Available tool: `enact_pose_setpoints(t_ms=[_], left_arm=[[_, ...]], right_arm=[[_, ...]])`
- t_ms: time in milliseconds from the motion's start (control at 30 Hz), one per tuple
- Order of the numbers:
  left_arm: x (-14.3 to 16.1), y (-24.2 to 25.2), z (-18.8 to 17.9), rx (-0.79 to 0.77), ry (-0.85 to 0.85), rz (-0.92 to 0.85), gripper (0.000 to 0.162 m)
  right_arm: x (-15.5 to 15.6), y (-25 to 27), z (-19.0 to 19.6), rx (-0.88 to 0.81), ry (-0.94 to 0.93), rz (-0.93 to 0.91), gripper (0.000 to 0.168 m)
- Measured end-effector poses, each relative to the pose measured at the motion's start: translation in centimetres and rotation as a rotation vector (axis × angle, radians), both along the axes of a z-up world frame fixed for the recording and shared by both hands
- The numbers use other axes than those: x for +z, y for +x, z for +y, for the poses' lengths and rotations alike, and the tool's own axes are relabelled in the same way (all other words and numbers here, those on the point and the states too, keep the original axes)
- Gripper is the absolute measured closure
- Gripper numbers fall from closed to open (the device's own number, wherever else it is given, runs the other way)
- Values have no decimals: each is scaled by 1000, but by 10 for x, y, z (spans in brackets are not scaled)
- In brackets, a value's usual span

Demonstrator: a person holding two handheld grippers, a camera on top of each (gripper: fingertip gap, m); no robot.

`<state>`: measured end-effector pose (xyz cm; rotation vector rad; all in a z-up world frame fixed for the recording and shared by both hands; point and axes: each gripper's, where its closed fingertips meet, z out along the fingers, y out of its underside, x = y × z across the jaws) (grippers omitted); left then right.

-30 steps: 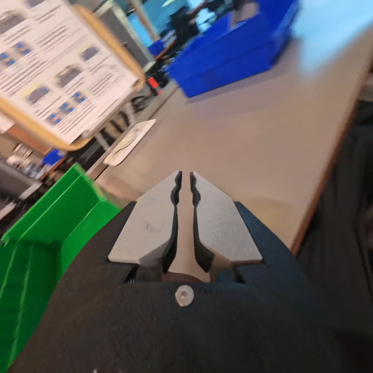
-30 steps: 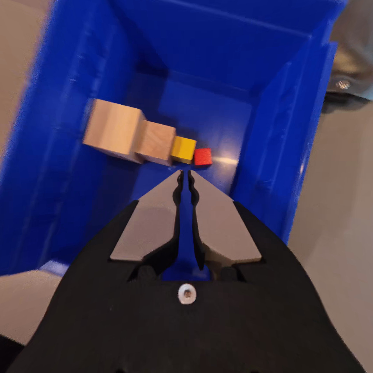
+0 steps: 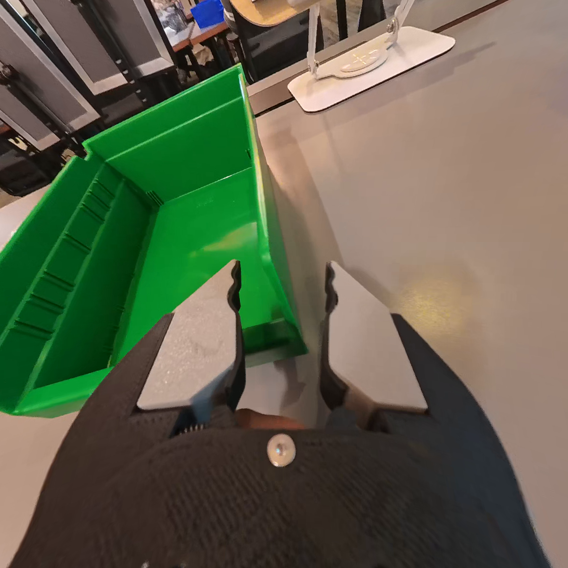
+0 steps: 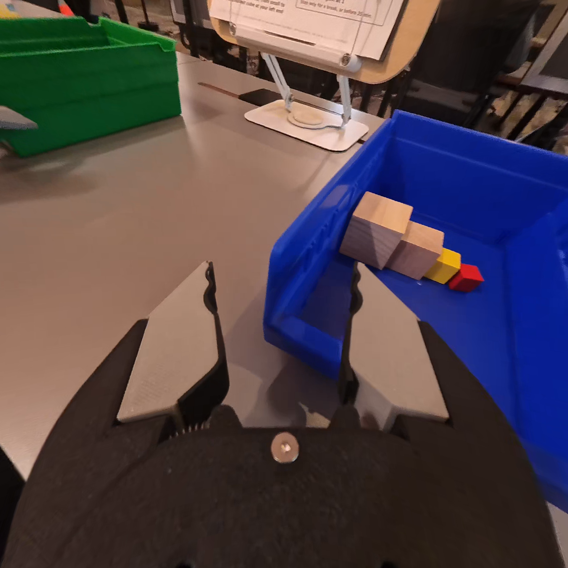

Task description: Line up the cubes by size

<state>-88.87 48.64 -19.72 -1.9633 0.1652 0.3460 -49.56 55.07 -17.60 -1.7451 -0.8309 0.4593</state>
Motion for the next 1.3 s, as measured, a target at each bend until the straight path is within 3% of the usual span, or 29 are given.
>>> enact_pose_setpoints(t_ms=[200, 467, 533, 567, 667, 733, 1033, 1300], left_arm=[[1, -13, 3, 2, 4, 100, 153], [0, -13, 0, -14, -14, 40, 158], [1, -13, -2, -11, -11, 36, 158], [1, -14, -2, -10, -9, 31, 158], [2, -17, -4, 2, 4, 20, 159], [4, -20, -8, 5, 15, 8, 160], [71, -27, -37, -46, 206, -111, 159], [132, -30, -79, -26, 334, -108, 158]], right_arm=[[-16, 12, 3, -26, -97, -29, 82], [-11, -5, 5, -19, -91, -57, 95], [-13, -6, 4, -18, -81, -78, 107], [-16, -8, 2, -4, -89, -91, 124], [-20, -2, 7, -59, -67, -160, 151], [-20, 1, 7, -78, -68, -181, 153], [-18, -18, 0, -86, -45, -249, 155], [-18, -129, -34, 45, -124, -209, 147]])
